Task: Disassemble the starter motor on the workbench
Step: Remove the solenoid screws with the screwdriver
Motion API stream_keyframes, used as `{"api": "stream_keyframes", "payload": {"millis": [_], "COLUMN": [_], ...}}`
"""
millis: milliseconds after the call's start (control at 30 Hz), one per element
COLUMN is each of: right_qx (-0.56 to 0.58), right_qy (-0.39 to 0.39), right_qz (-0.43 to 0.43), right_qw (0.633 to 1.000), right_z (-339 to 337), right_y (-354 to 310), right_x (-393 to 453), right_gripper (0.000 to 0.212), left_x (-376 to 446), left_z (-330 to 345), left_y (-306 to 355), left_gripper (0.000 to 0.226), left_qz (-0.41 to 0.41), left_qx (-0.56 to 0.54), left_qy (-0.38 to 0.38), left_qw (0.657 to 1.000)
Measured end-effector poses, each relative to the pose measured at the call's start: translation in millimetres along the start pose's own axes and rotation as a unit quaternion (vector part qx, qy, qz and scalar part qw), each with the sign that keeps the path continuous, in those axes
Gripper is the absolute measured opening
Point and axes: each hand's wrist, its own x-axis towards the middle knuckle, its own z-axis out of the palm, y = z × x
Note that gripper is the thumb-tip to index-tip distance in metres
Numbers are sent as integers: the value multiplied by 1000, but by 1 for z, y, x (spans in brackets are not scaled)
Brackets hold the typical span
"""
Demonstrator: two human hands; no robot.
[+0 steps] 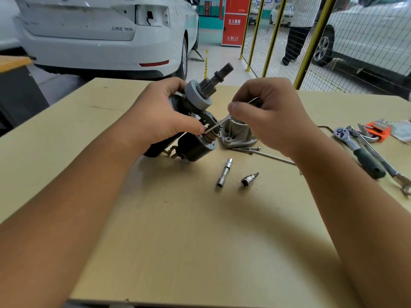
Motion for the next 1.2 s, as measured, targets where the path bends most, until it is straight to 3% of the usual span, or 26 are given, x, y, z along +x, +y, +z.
{"api": "stream_keyframes", "payload": {"millis": [833,1200], "right_qx": [-15,125], "right_qy": [-21,-26], "right_qz": [6,103], "right_qw": [1000,986], "right_z": [2,5], "right_y": [-2,7], "right_x": [0,0], "right_gripper": [9,17], "left_x": [1,1], "left_z": [0,1], "left_y": [0,1], "left_gripper": [57,55], "left_qz": [-4,-2], "left_qx": [8,22], "left_qy": [-1,0], "left_qw": [1000,1000]}}
